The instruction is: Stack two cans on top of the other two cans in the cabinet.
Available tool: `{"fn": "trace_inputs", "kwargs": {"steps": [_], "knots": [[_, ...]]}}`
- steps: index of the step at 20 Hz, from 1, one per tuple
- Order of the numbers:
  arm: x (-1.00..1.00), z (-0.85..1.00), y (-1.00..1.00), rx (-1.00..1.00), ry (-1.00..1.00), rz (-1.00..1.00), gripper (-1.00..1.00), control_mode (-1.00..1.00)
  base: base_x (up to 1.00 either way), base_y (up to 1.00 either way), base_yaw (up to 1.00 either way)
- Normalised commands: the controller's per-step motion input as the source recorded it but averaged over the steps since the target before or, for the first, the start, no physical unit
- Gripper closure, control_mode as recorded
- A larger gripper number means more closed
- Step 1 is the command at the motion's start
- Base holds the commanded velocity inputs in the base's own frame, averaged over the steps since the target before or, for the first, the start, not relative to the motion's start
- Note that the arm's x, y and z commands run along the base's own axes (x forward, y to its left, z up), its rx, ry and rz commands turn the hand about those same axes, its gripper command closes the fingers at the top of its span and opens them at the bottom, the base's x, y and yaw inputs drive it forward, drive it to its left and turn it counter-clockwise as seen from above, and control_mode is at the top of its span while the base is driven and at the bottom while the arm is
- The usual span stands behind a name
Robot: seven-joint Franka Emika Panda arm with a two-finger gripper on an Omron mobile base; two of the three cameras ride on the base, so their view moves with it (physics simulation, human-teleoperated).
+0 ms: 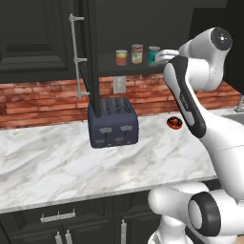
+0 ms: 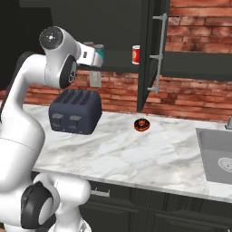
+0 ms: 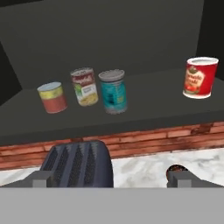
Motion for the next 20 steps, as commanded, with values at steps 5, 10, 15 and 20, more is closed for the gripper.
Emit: {"fn": "trace_inputs", "kwargs": {"steps": [5, 10, 15, 20], "knots": [[0.43, -0.05, -0.03, 0.00, -0.01, 0.00, -1.00, -1.00, 0.00, 0.00, 0.00], [0.42, -0.07, 0.00, 0.00, 0.00, 0.07, -1.00, -1.00, 0.00, 0.00, 0.00], [0.33, -0.19, 0.00, -0.03, 0.01, 0.12, -1.00, -1.00, 0.00, 0.00, 0.00], [0.41, -0.12, 0.00, -0.03, 0.00, 0.09, -1.00, -1.00, 0.00, 0.00, 0.00]]}}
